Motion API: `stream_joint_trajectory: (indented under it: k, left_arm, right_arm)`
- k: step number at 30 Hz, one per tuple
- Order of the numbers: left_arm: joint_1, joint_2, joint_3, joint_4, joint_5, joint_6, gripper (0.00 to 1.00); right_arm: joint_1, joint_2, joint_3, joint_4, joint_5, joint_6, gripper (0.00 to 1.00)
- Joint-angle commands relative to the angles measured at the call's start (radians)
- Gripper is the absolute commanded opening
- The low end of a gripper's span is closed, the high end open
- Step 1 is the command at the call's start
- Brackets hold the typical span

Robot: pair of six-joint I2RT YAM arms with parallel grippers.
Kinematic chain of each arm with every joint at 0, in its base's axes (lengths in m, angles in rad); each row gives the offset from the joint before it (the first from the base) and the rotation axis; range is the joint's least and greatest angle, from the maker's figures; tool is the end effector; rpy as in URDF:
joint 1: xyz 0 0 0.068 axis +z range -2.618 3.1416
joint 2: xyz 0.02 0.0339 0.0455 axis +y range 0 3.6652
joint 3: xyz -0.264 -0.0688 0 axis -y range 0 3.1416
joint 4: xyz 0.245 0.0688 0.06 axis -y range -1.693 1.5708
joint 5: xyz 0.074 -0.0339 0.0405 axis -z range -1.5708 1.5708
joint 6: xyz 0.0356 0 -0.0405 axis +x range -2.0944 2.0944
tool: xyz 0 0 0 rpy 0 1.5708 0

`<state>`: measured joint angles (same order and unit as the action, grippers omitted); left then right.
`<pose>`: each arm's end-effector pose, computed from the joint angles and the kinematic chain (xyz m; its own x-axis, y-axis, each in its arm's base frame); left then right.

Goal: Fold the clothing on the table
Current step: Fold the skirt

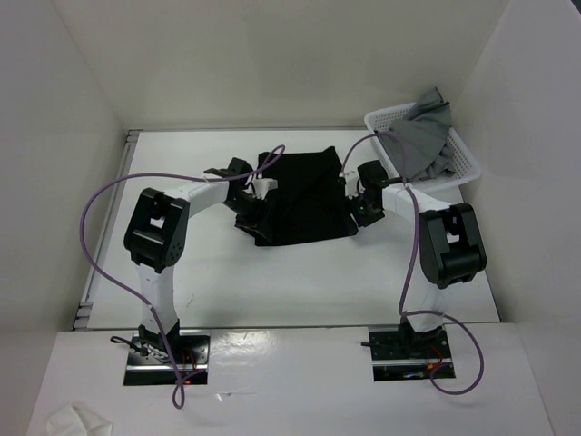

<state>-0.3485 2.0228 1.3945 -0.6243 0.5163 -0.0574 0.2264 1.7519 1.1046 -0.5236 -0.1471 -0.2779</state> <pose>0.3715 -0.1537 0.1558 -0.9166 0.2799 -0.2854 0.3902 0.7820 -0.4861 0.3318 0.0818 0.1727 -0.7870 -0.4598 -0.4114 -0.5132 0.8579 0.0230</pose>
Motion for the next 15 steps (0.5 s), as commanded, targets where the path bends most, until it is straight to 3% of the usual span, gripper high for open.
stream_joint_trajectory:
  k: [1,8,15]
  left_arm:
    - [0.003,0.050,-0.063,0.006,-0.094,0.036,0.71]
    - [0.003,0.022,-0.083,-0.012,-0.104,0.045,0.68]
    - [0.003,0.013,-0.106,-0.012,-0.104,0.054,0.59]
  right_arm:
    - [-0.006,0.017,0.049,0.034,-0.029,0.003,0.71]
    - [-0.006,0.066,0.118,0.013,-0.088,0.013,0.71]
    - [-0.006,0.110,0.129,0.013,-0.109,0.013,0.63]
